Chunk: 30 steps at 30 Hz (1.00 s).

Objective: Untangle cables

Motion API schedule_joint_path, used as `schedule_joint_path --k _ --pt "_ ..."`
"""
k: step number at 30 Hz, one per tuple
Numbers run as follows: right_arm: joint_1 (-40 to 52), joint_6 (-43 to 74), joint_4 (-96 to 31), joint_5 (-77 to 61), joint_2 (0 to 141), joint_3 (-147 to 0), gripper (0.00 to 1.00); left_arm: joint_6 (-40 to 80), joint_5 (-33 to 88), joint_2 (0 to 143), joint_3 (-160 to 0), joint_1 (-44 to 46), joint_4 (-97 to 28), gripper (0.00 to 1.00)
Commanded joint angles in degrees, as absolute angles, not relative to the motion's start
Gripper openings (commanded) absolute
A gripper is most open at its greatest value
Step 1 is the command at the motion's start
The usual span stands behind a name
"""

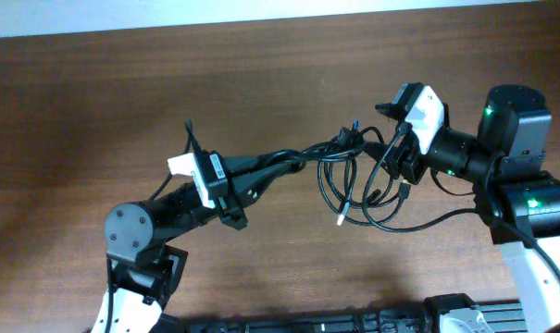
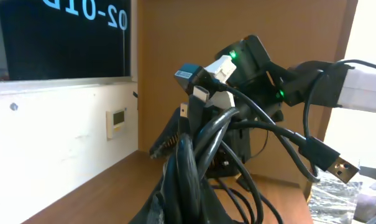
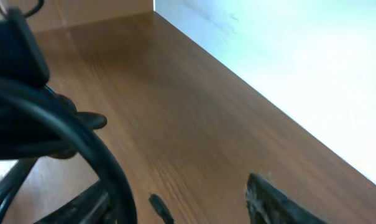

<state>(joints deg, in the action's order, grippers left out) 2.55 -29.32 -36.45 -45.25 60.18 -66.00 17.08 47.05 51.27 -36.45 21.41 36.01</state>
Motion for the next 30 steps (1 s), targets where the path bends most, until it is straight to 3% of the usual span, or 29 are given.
schedule_joint_path --k 1,2,6,10,14,19,23,24,25,26,30 --pt "2.24 -30.2 -35.46 -50.59 60.31 -66.22 0.32 18.65 47.81 52.21 -37.6 21.21 36.16 0.0" --pt "2.24 -30.2 -35.44 -51.29 60.31 -66.22 0.04 18.63 47.57 52.84 -37.6 21.21 35.35 0.0" --pt "2.17 -26.41 -34.37 -51.13 60.31 -66.22 0.04 18.61 43.7 53.41 -37.6 21.21 31.55 0.0" --pt "1.89 0.8 -23.55 -35.38 60.31 -66.24 0.04 18.63 43.77 53.41 -37.6 21.21 28.86 0.0" --pt "-9.37 19.03 -21.17 -35.18 60.31 -66.22 0.04 18.61 43.9 53.41 -37.6 21.21 22.98 0.0" --pt "-22.02 21.52 -29.02 -35.29 60.31 -66.22 0.04 18.61 43.66 53.39 -37.6 21.21 23.05 0.0" --pt "-26.06 21.52 -32.8 -35.31 60.31 -66.22 0.05 18.61 42.13 53.41 -37.6 21.21 23.05 0.0" --pt "-25.98 21.52 -33.82 -35.83 60.31 -66.22 0.3 18.61 41.39 53.41 -37.6 21.19 23.07 0.0" --pt "-25.93 21.47 -34.94 -36.86 60.31 -66.22 0.76 18.63 40.1 53.41 -37.6 21.21 23.31 0.0" --pt "-25.93 21.26 -35.44 -39.05 60.31 -66.22 0.95 18.63 39.35 53.39 -37.6 21.21 23.31 0.0" --pt "-25.89 9.76 -35.9 -56.71 60.31 -66.22 0.99 20.64 38.57 53.41 -37.6 21.21 23.92 0.0"
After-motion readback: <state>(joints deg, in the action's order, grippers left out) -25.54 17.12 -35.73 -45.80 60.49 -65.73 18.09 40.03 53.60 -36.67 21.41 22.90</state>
